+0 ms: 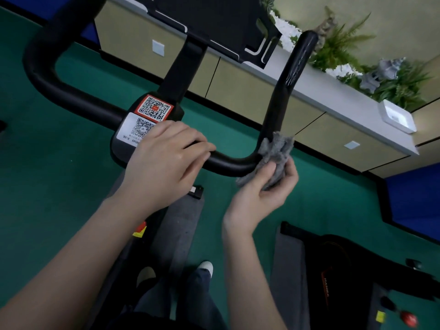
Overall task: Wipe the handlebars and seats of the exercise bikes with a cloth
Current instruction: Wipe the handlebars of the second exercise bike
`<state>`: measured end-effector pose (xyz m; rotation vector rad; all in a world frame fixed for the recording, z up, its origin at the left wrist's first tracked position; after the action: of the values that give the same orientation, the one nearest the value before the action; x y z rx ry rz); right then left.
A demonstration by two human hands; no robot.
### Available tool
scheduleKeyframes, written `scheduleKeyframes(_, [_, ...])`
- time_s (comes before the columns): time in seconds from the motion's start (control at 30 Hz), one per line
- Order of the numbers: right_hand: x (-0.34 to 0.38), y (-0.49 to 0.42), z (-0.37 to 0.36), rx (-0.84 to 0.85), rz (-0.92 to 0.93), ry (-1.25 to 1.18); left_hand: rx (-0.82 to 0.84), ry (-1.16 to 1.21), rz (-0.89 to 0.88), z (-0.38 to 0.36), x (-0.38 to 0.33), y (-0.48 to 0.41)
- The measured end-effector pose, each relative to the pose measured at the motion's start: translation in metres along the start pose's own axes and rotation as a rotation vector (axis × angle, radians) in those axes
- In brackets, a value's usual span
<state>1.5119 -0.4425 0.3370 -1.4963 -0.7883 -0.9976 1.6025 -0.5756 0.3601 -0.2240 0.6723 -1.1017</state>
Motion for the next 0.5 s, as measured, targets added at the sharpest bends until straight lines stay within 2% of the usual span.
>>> scheduleKeyframes(0.27, [-0.025, -0.003, -0.012, -0.231, -0.523, -0.368, 0.004, -0.028, 0.003, -0.003, 0.001, 0.0])
scheduleKeyframes(0.5, [-0.037, 0.027, -0.015, -0.155, -0.951, -0.633, 0.019, -0.049, 0.008, -0.004, 0.0, 0.0])
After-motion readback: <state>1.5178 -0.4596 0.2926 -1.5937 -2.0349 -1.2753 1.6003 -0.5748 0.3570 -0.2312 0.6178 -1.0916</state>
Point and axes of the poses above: each hand's wrist, its own y-axis away from the middle knuckle, its own z-axis out of the back of the hand, x = y × z, the point moved 5 cm from there along -y, towards the middle knuckle, and after that the axes turned 9 degrees about z, right-handed, at the moved point
